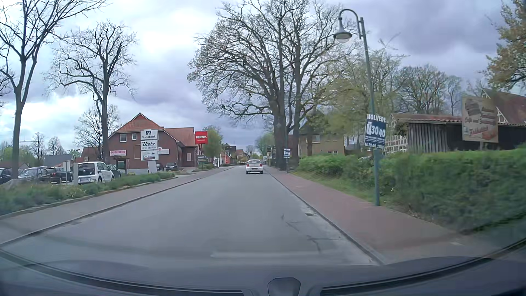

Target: Follow the waypoints while adhering to traffic rules and regulations

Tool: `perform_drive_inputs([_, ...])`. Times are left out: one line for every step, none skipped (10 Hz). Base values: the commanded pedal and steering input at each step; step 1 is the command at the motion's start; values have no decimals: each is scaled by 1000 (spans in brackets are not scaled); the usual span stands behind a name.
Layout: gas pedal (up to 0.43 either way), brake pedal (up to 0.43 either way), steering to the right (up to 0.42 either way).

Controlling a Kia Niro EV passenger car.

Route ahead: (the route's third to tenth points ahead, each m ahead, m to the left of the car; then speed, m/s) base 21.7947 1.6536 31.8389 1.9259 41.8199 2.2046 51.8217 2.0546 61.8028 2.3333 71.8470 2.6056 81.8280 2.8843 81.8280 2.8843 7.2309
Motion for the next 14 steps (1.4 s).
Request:
perform_drive_inputs([87,0,-2])
perform_drive_inputs([87,0,-2])
perform_drive_inputs([87,0,-2])
perform_drive_inputs([87,0,-2])
perform_drive_inputs([98,0,-2])
perform_drive_inputs([98,0,-2])
perform_drive_inputs([98,0,-3])
perform_drive_inputs([110,0,-5])
perform_drive_inputs([118,0,-8])
perform_drive_inputs([118,0,-9])
perform_drive_inputs([118,0,-9])
perform_drive_inputs([118,0,-9])
perform_drive_inputs([130,0,-9])
perform_drive_inputs([130,0,-9])
